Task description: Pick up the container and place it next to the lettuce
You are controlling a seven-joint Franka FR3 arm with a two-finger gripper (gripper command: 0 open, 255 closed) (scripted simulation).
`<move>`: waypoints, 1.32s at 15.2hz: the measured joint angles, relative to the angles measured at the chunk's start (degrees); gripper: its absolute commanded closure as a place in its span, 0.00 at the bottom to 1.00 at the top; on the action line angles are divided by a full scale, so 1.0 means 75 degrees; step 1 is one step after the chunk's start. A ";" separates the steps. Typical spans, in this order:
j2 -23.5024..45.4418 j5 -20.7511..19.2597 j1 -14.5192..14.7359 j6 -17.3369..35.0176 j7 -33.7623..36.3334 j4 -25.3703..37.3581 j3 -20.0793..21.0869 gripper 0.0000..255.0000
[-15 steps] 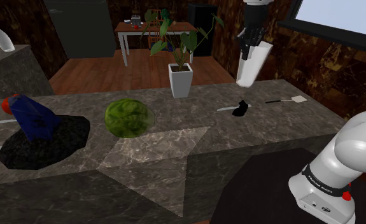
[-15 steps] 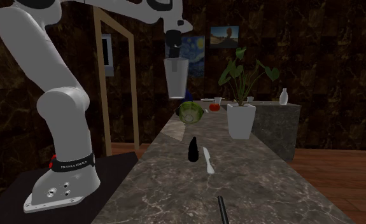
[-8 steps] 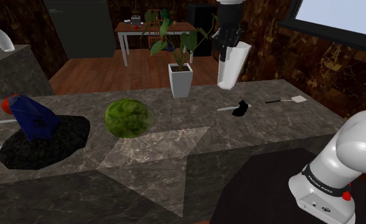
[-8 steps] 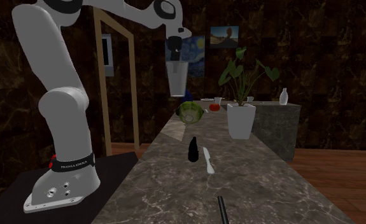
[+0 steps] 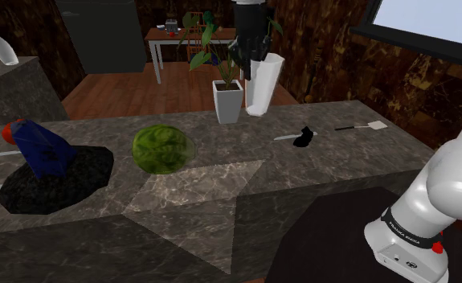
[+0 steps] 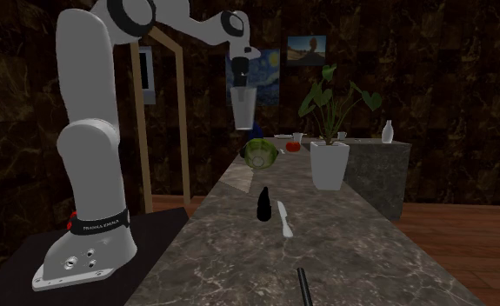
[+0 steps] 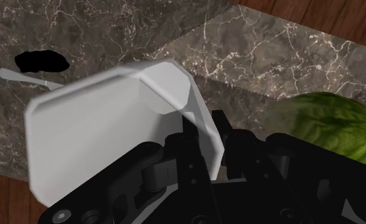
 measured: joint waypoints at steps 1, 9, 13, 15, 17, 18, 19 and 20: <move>0.0273 -0.0099 0.0124 -0.0099 0.0209 0.0334 0.0104 1.00; 0.3535 -0.1456 0.1863 -0.1660 0.1421 0.4847 0.0441 1.00; 0.3604 -0.1458 0.1854 -0.1321 0.1529 0.4539 0.0445 1.00; 0.3521 -0.1417 0.1781 -0.1070 0.1562 0.4203 0.0458 1.00; 0.3352 -0.1342 0.1650 -0.0740 0.1581 0.3700 0.0477 1.00; 0.3247 -0.1298 0.1579 -0.0569 0.1590 0.3424 0.0486 1.00; 0.3178 -0.1268 0.1535 -0.0424 0.1607 0.3209 0.0494 1.00; 0.3132 -0.1248 0.1502 -0.0311 0.1615 0.3052 0.0498 1.00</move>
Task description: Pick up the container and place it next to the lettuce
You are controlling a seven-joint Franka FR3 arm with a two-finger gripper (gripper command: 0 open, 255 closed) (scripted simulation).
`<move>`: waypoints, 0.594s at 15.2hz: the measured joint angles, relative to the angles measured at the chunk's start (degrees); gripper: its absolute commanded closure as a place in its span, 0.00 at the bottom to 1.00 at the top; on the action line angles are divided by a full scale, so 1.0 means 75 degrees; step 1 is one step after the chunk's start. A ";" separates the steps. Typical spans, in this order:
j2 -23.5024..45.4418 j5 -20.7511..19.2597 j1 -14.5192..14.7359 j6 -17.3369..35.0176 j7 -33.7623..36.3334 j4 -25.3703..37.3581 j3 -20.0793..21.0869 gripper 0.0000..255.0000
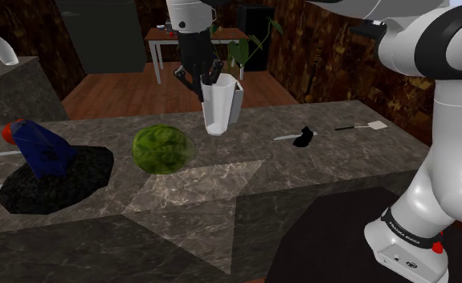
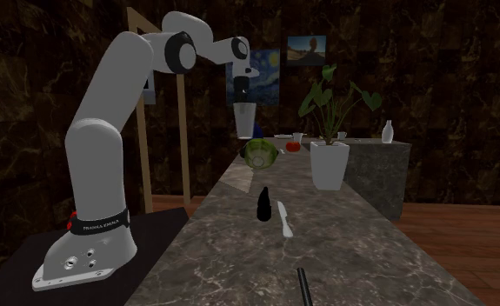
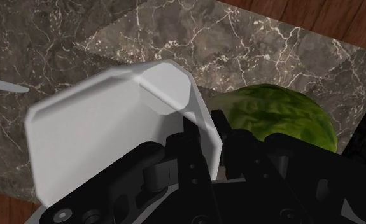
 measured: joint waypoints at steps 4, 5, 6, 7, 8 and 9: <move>-0.0141 0.0062 -0.0128 0.0492 0.0024 -0.0632 0.0005 1.00; -0.0190 0.0083 -0.0179 0.0635 0.0015 -0.0824 0.0001 1.00; -0.0207 0.0090 -0.0192 0.0768 0.0041 -0.0976 0.0004 1.00; -0.0216 0.0094 -0.0209 0.0859 0.0044 -0.1077 0.0003 1.00; -0.0261 0.0110 -0.0237 0.0979 0.0055 -0.1241 0.0005 1.00; -0.0284 0.0119 -0.0262 0.1095 0.0059 -0.1379 0.0004 1.00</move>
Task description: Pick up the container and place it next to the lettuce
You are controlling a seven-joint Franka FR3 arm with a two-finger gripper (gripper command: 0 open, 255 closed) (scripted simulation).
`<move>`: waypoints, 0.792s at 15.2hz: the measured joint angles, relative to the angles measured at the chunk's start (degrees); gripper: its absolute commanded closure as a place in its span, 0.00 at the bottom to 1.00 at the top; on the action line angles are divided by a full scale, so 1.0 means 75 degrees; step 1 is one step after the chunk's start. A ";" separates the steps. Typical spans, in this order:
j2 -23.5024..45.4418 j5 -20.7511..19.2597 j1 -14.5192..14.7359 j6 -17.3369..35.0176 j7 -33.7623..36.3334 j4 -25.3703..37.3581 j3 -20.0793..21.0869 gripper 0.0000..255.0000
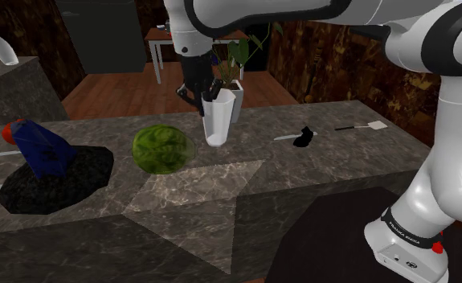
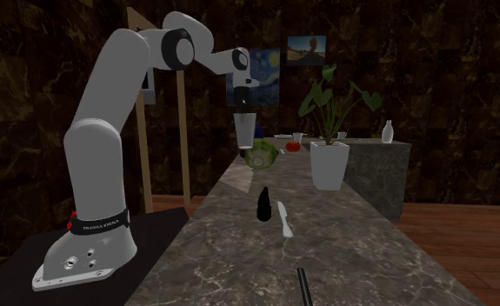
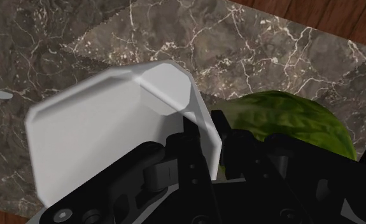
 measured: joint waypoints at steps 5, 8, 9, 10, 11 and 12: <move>-0.0085 0.0026 -0.0088 0.0555 0.0050 -0.0643 -0.0004 1.00; -0.0104 0.0025 -0.0135 0.0890 0.0076 -0.0999 -0.0013 1.00; -0.0122 0.0029 -0.0146 0.1000 0.0095 -0.1130 -0.0013 1.00; -0.0086 0.0013 -0.0144 0.1082 0.0105 -0.1178 -0.0019 1.00; -0.0074 0.0005 -0.0149 0.1167 0.0117 -0.1253 -0.0023 1.00; -0.0079 0.0004 -0.0168 0.1255 0.0114 -0.1347 -0.0029 1.00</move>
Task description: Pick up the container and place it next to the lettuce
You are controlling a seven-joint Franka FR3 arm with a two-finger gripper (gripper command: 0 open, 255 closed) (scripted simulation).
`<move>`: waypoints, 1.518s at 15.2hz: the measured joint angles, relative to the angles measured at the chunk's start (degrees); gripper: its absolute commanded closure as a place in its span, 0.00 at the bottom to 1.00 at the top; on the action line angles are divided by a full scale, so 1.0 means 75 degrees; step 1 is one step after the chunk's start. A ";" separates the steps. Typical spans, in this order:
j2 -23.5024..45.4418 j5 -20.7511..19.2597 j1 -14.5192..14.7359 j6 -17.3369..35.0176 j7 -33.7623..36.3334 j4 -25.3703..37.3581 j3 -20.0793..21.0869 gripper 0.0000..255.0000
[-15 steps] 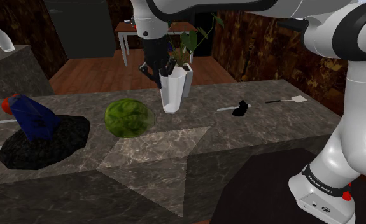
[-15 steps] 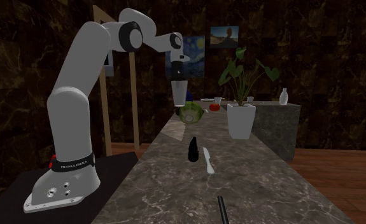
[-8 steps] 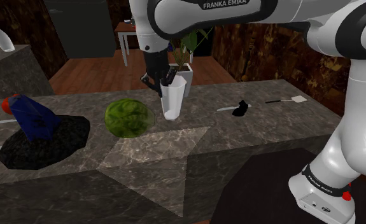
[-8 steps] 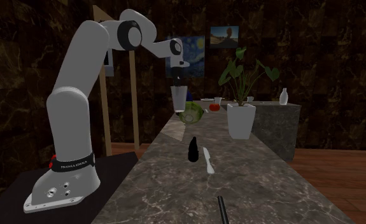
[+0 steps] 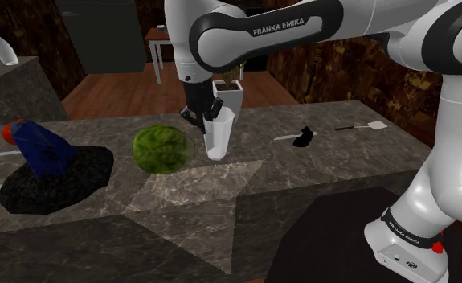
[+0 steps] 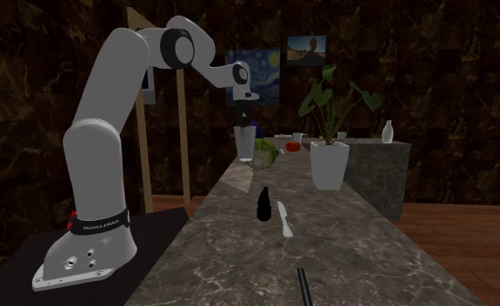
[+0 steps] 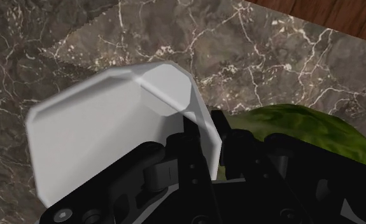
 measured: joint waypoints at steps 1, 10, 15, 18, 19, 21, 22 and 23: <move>0.0003 -0.0005 -0.0008 0.0084 0.0010 -0.0082 -0.0004 1.00; 0.0197 -0.0123 -0.0039 0.0935 0.0129 -0.0769 -0.0061 1.00; 0.0296 -0.0187 -0.0036 0.1300 0.0203 -0.1049 -0.0089 1.00; 0.0301 -0.0191 -0.0038 0.1320 0.0204 -0.1063 -0.0091 1.00; 0.0302 -0.0191 -0.0037 0.1322 0.0205 -0.1063 -0.0091 1.00; 0.0302 -0.0191 -0.0037 0.1323 0.0205 -0.1064 -0.0091 0.00; 0.0301 -0.0191 -0.0038 0.1323 0.0205 -0.1063 -0.0091 0.00; 0.0300 -0.0192 -0.0038 0.1323 0.0205 -0.1063 -0.0091 0.00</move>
